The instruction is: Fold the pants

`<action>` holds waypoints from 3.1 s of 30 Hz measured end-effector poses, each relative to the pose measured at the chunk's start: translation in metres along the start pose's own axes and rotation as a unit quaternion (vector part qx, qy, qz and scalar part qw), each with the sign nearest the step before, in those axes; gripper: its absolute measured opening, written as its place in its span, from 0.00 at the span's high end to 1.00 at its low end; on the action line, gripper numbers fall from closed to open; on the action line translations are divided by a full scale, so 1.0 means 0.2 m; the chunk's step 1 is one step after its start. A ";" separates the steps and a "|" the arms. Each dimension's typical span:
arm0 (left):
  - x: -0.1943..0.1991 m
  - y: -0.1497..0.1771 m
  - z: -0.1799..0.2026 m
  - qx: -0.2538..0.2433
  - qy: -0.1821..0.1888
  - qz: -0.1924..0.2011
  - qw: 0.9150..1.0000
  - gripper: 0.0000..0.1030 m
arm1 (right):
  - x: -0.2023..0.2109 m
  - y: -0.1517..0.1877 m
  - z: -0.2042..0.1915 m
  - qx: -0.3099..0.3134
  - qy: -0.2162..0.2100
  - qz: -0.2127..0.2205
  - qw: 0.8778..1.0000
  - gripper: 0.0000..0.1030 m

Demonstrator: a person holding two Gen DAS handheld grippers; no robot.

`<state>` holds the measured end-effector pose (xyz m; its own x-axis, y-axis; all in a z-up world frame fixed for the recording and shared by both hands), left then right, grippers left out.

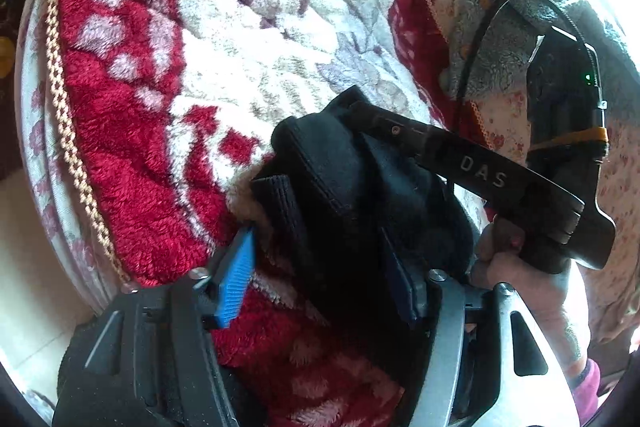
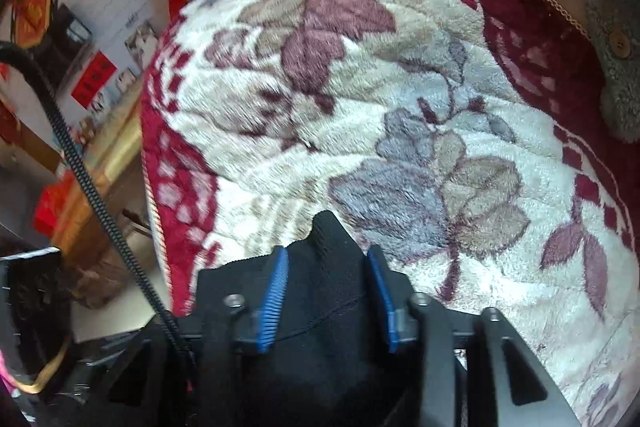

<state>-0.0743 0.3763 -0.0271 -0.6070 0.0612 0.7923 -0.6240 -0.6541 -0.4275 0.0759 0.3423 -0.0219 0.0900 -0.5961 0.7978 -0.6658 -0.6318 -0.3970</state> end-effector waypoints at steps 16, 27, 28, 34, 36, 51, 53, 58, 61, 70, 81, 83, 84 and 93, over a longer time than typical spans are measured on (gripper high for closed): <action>0.18 -0.01 0.13 -0.064 0.009 0.049 0.997 0.86 | 0.29 0.02 -0.07 -0.012 -0.021 0.081 0.996 0.90; 0.41 0.01 0.41 -0.126 0.031 0.101 0.986 0.87 | 0.71 0.11 -0.06 -0.057 -0.061 0.164 0.983 0.90; 0.43 0.02 0.44 -0.133 0.036 0.105 0.985 0.87 | 0.75 0.13 -0.05 -0.061 -0.063 0.173 0.981 0.90; 0.53 0.12 0.68 -0.189 0.084 0.115 0.971 0.87 | 1.06 0.31 0.00 -0.082 -0.069 0.235 0.966 0.90; 0.56 0.18 0.79 -0.217 0.100 0.115 0.964 0.87 | 1.16 0.39 0.04 -0.093 -0.074 0.251 0.961 0.90; 0.43 0.75 1.36 -0.366 0.151 0.034 0.918 0.87 | 1.67 1.14 0.47 -0.232 -0.108 0.347 0.902 0.90; 0.39 0.81 1.40 -0.378 0.151 0.024 0.913 0.87 | 1.69 1.25 0.53 -0.252 -0.108 0.353 0.895 0.90; 0.28 0.98 1.53 -0.422 0.140 0.003 0.896 0.87 | 1.72 1.51 0.71 -0.304 -0.104 0.366 0.873 0.90; 0.20 1.10 1.62 -0.449 0.130 -0.004 0.884 0.87 | 1.72 1.62 0.81 -0.332 -0.093 0.366 0.864 0.90; 0.03 1.21 1.63 -0.477 0.113 -0.037 0.871 0.83 | 1.58 1.88 1.07 -0.438 -0.059 0.330 0.834 0.84; 0.30 0.96 1.54 -0.461 0.185 -0.028 0.867 0.61 | 1.77 1.99 0.93 -0.456 -0.073 0.372 0.805 0.56; 0.31 0.91 1.52 -0.455 0.187 -0.026 0.870 0.61 | 1.77 1.98 0.85 -0.445 -0.077 0.364 0.815 0.53; 0.32 0.88 1.50 -0.452 0.183 -0.020 0.873 0.61 | 1.77 1.97 0.82 -0.441 -0.080 0.359 0.819 0.50; 0.19 0.63 1.23 -0.423 0.057 0.024 0.904 0.61 | 1.63 1.93 0.65 -0.391 -0.006 0.300 0.870 0.48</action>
<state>-0.0549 0.1108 0.0566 -0.6604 0.1566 0.7344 -0.7192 0.1492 -0.6786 -0.0558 -0.1611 0.0265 -0.4431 -0.7106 0.5465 -0.8955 0.3229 -0.3063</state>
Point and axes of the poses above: each gripper's, at about its wrist camera, not at the fingertips, and x roughly against the way its jaws point, z to its right, y to its underside, the point moved 5 cm from there along -x, roughly the way its jaws point, and after that the axes turned 11 degrees about -x, right-handed, at the moved point
